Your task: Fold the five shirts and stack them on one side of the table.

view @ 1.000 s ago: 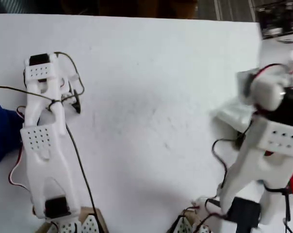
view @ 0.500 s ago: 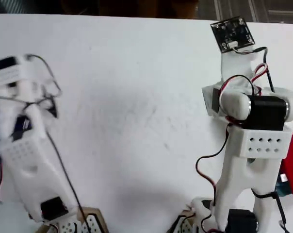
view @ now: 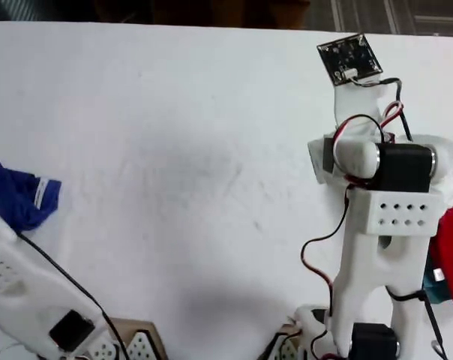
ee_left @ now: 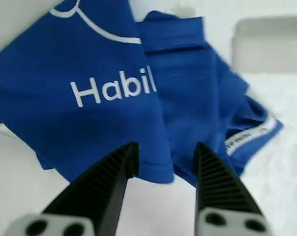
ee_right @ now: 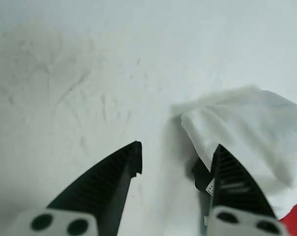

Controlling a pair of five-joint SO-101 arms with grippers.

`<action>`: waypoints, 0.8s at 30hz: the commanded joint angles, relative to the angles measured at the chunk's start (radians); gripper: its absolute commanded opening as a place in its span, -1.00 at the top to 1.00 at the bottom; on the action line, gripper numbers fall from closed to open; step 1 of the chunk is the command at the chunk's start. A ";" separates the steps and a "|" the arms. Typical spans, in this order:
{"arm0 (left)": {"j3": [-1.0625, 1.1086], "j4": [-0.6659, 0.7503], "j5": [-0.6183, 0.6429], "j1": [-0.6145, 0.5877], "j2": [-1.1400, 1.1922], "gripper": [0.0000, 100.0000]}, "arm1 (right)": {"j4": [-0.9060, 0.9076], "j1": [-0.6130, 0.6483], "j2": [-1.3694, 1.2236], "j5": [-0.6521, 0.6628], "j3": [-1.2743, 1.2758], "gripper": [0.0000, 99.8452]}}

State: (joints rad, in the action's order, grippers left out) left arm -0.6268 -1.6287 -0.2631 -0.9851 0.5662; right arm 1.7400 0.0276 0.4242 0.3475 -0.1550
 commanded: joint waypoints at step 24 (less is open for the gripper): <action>-0.424 -0.157 -0.003 -0.002 0.433 0.95 | -0.051 0.002 0.028 -0.002 -0.002 0.54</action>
State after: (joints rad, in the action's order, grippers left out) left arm -1.0196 -1.7714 -0.2677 -0.9958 1.0296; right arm 1.7062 0.0292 0.4242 0.3475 -0.1519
